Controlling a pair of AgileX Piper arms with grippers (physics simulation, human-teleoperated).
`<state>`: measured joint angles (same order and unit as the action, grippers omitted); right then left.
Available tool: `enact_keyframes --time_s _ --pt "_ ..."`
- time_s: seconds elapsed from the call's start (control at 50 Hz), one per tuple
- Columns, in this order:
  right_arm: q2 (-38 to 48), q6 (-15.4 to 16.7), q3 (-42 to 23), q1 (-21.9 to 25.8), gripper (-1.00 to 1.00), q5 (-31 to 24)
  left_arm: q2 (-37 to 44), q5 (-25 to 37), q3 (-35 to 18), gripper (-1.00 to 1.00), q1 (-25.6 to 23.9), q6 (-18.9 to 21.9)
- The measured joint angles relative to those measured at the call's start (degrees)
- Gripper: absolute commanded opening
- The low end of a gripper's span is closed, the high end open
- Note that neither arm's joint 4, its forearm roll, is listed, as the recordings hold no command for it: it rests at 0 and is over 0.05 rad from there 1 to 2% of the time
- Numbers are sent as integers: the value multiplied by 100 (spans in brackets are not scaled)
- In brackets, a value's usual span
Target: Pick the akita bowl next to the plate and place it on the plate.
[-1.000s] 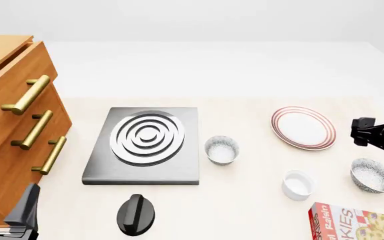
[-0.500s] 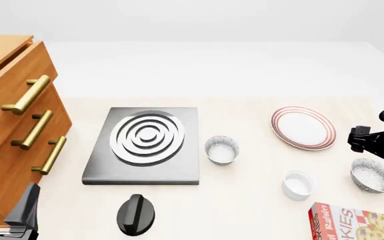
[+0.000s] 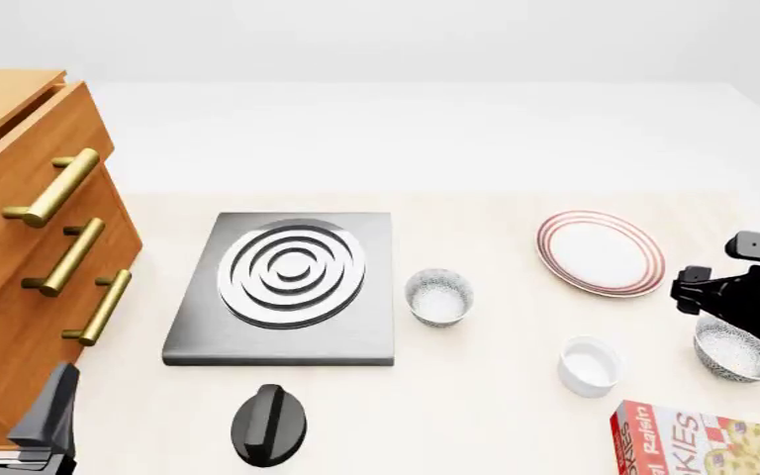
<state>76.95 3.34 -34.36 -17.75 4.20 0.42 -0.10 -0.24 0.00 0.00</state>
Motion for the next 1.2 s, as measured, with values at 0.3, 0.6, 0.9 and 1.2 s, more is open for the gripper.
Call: enact_keyframes --time_s 0.3,0.6,0.9,1.2 --pt "500 60 71 -88 100 336 0 0 0 100 0 0" --pt "821 55 160 -107 100 616 0 0 0 100 0 0" --pt "1331 90 124 -100 100 923 0 0 0 100 0 0" --pt "1650 90 148 -79 100 1161 0 0 0 100 0 0"
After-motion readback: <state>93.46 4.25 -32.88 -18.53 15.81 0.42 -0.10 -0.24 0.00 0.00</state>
